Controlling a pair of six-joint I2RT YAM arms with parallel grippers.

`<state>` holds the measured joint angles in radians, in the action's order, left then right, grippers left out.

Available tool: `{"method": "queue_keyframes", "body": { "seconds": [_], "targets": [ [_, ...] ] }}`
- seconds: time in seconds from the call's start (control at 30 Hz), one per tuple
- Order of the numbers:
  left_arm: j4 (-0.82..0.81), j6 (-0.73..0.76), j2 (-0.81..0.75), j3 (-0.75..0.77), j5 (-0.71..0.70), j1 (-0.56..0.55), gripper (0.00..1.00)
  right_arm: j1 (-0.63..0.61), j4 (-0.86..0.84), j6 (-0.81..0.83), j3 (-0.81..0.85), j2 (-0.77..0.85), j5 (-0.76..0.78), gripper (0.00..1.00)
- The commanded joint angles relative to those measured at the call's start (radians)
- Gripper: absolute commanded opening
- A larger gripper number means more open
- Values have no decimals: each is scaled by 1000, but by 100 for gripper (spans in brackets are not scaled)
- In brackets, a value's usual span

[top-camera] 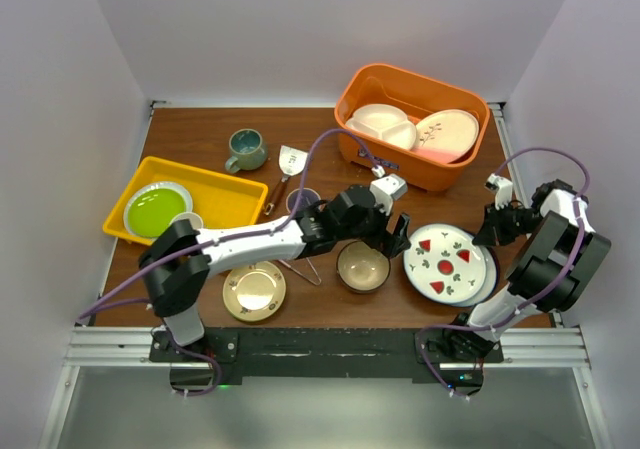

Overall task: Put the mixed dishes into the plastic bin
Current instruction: Pick up the plate at the center of the board.

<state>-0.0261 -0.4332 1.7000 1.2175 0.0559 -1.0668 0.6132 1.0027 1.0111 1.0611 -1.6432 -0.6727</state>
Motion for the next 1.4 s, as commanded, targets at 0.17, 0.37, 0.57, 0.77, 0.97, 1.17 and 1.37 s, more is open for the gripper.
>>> {"method": "queue_keyframes", "body": {
  "seconds": [0.17,0.37,0.57,0.77,0.97,1.17,1.37],
  "targets": [
    [61,-52,200,198,-7,5,88,-6,5,-37,0,2,-71,0],
    [97,-78,291,261,1,5,84,-6,14,-31,-6,5,-85,0],
    [81,-98,354,289,79,5,77,-9,20,-31,-9,6,-93,0],
    [55,-116,397,300,176,10,70,-12,22,-35,-10,13,-106,0],
    [0,-145,412,286,243,22,62,-20,27,-36,-13,19,-123,0],
    [-18,-157,417,284,272,28,49,-23,47,-16,-9,25,-145,0],
    [-17,-160,415,295,279,39,36,-23,109,36,13,33,-179,0]
  ]
}}
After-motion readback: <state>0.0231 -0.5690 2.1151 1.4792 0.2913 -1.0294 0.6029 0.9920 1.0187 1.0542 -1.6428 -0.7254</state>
